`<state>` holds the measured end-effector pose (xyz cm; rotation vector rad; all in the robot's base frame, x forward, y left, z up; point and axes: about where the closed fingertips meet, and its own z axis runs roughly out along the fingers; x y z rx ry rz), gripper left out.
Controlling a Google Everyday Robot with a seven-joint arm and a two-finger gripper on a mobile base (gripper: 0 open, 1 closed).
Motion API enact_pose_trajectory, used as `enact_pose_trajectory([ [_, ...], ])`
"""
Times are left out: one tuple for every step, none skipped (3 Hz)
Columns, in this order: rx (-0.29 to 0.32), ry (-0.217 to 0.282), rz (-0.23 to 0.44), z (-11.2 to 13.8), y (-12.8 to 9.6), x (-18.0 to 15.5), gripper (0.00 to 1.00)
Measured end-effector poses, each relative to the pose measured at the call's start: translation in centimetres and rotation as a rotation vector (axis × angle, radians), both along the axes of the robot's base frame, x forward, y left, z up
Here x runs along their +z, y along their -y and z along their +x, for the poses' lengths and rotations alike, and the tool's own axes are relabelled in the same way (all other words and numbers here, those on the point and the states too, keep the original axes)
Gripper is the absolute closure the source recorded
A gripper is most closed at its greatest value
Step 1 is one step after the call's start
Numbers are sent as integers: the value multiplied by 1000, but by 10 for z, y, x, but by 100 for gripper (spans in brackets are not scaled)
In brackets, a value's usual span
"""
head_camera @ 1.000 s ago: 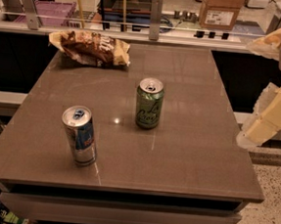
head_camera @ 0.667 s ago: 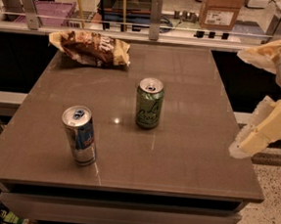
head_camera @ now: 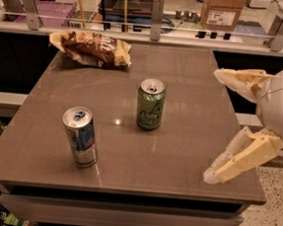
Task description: Move redbull can near brown chip bag
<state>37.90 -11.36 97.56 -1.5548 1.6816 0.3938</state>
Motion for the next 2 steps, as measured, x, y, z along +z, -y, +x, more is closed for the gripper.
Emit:
enact_pose_trajectory([
  [20, -27, 105, -13, -18, -12, 0],
  [28, -56, 190, -23, -31, -24, 0],
])
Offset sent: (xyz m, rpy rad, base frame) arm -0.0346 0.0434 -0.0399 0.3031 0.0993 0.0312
